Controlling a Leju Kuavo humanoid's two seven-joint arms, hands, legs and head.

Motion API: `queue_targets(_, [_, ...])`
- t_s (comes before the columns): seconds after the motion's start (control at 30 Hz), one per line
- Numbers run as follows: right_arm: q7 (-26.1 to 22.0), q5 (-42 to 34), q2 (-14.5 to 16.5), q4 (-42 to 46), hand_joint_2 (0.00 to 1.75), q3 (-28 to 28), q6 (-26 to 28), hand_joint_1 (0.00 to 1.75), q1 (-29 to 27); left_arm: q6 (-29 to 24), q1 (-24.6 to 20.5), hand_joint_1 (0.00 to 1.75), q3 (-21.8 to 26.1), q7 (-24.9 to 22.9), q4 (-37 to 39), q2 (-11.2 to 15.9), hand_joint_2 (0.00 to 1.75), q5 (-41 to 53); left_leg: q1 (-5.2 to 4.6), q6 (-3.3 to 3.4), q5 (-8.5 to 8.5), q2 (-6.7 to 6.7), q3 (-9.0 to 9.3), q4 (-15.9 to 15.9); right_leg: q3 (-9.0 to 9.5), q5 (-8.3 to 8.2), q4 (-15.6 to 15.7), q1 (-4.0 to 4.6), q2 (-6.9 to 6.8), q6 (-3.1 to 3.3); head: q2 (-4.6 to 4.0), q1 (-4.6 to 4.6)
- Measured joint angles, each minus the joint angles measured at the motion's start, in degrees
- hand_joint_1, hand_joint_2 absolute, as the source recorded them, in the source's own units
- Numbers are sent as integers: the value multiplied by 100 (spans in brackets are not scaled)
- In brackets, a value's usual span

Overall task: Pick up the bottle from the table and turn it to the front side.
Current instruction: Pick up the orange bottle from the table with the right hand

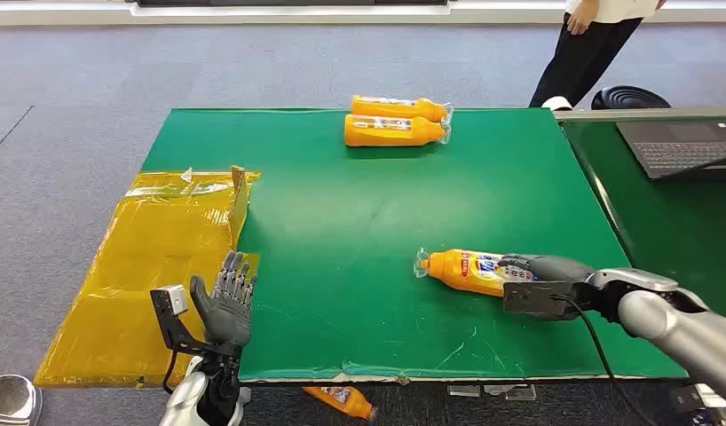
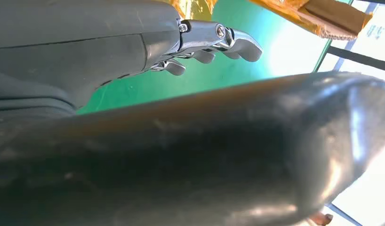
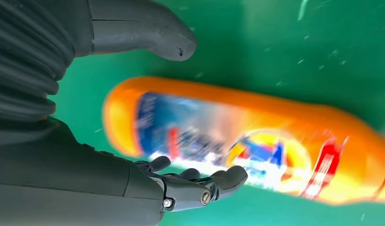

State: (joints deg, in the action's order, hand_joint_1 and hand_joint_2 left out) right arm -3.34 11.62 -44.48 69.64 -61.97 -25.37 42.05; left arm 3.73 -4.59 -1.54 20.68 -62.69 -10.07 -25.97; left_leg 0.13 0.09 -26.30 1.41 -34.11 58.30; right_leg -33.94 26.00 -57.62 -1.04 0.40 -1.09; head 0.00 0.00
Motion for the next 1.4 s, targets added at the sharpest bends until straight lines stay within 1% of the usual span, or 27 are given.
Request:
queue_targets(0.07, [-87,110,150,-183,175,60,91,0,-42,-3,19,0,4,0,-5,3,0,-10,1,-2,-1,-4,4,0,2,0,0,1,4,0,-1,-1])
queue_targets(0.17, [-263,339,517,-636,175,219,244,0,-117,-13,62,0,18,3,-26,7,0,-43,4,-11,-10,-16,22,0,12,3,0,4,16,3,-1,-1])
queue_targets(0.27, [-336,413,736,-905,175,304,256,0,-123,-16,83,0,43,7,-42,9,0,-56,4,-13,-17,-21,40,0,27,8,2,4,21,5,-1,-1])
queue_targets(0.47, [-354,418,818,-1007,175,327,251,0,-135,-16,92,0,48,9,-46,10,0,-58,4,-12,-18,-19,44,0,34,10,3,4,19,5,0,-1])
queue_targets(0.6, [-368,725,1066,-1323,175,401,277,0,-278,-16,122,0,59,21,-26,13,0,-74,3,-10,-15,-14,46,0,40,8,2,3,13,3,0,-2])
queue_targets(0.77, [-378,983,1131,-1408,175,478,397,0,-356,-16,77,0,62,33,41,8,0,-80,3,-11,-16,-17,50,1,41,8,5,3,15,3,-1,-2])
queue_targets(0.97, [-407,1060,1152,-1434,175,588,397,0,-422,-19,31,0,62,33,126,8,0,-79,3,-10,-16,-18,56,1,47,8,9,3,16,3,-1,-2])
queue_targets(1.1, [-398,1136,1161,-1449,175,645,365,175,-461,-19,-5,0,62,33,190,6,0,-79,3,-9,-16,-17,61,1,54,7,9,3,16,2,0,-2])
queue_targets(1.27, [-371,1446,1254,-1465,175,703,780,175,-604,-45,-37,0,62,33,221,-1,0,-79,5,-11,-21,-26,77,0,67,8,12,5,29,2,0,-2])
queue_targets(1.4, [-324,1533,1343,-1458,175,794,1050,175,-743,-64,-35,0,62,33,209,-5,0,-73,7,-8,-32,-47,95,0,77,11,15,7,50,2,0,-2])
